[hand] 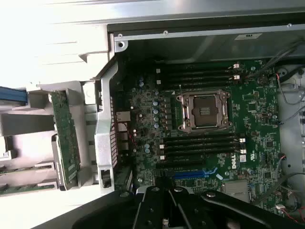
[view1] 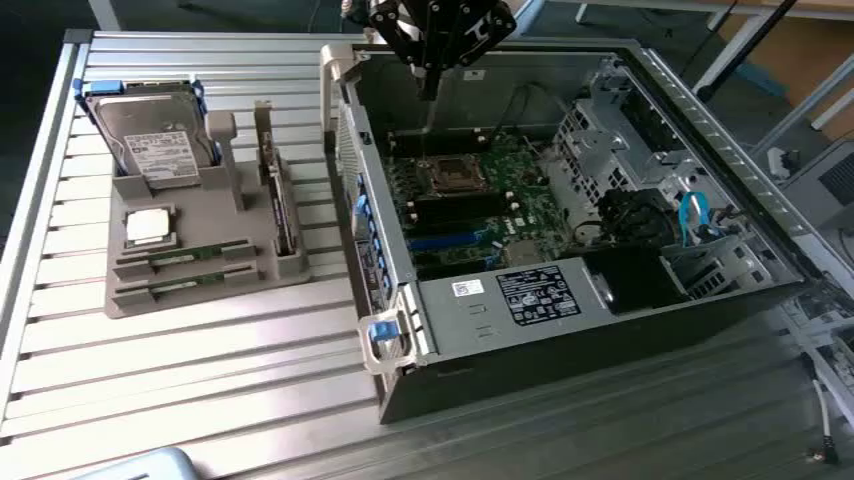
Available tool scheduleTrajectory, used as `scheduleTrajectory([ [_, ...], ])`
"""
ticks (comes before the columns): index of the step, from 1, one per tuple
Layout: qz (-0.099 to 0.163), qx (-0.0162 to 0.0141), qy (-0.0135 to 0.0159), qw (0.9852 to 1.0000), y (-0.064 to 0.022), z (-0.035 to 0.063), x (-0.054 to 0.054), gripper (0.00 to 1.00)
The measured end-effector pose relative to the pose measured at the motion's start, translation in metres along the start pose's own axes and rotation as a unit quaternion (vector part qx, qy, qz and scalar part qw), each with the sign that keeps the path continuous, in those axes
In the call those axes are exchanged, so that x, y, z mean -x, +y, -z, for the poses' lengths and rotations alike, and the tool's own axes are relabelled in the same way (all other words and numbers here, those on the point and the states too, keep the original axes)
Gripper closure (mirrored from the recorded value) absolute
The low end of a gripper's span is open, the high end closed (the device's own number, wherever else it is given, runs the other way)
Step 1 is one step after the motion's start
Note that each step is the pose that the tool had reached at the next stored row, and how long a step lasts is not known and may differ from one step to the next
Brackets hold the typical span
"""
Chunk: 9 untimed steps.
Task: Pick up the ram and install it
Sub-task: 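Reach for the ram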
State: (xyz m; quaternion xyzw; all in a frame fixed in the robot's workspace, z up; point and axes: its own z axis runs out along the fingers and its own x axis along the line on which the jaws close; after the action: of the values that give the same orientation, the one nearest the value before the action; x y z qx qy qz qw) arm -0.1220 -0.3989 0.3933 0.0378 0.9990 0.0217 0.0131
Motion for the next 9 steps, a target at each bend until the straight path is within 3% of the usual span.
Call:
scheduleTrajectory([
  [9, 0.000, 0.0000, 0.0000, 1.0000, 0.0000, 0.0000, 0.0000, 0.89],
])
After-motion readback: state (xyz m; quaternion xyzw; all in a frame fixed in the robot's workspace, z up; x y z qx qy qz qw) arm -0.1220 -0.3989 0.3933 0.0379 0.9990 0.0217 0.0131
